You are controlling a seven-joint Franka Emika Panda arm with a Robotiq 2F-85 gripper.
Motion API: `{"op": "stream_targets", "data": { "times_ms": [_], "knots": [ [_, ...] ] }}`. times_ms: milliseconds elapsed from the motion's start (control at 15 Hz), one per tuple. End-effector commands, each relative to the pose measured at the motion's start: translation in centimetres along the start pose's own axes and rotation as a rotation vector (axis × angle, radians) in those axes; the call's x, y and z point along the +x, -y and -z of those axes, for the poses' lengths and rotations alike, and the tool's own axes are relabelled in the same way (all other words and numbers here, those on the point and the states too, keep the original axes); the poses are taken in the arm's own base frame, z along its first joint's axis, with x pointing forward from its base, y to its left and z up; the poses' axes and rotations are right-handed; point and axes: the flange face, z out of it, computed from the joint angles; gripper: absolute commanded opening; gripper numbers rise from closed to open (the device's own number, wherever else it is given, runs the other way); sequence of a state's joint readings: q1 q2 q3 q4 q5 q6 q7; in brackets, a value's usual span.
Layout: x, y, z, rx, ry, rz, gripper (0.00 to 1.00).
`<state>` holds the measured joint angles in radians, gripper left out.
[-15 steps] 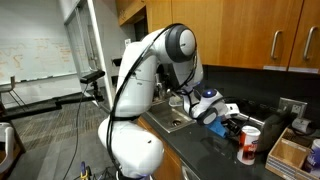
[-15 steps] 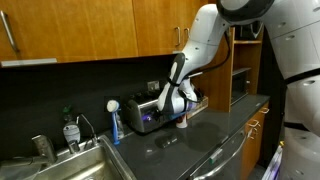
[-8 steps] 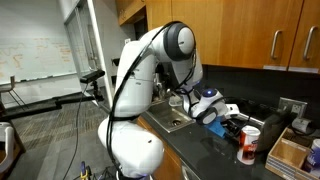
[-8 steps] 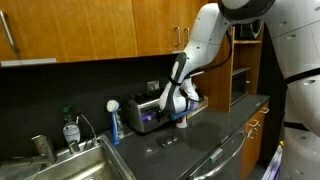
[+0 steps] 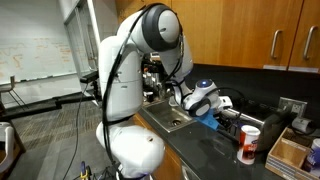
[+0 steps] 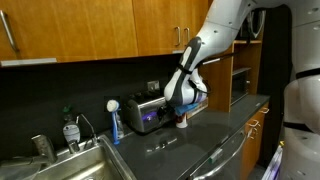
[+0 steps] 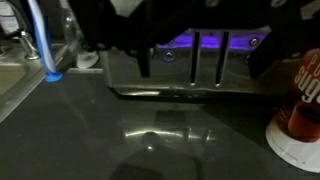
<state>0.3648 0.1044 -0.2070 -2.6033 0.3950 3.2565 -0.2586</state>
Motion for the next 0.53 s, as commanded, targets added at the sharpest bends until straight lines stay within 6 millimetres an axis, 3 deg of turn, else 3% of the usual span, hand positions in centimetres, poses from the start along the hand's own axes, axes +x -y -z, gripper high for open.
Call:
{"op": "stream_targets", "data": {
  "times_ms": [0,200,467],
  "knots": [
    [-0.5,2.4,6.0,0.134,0.057,0.096,1.00],
    [-1.8,2.5,7.9,0.255,0.195,0.131,1.00],
    [-3.1,-0.6,8.3,0.236,0.437,0.103,1.00]
  ]
}}
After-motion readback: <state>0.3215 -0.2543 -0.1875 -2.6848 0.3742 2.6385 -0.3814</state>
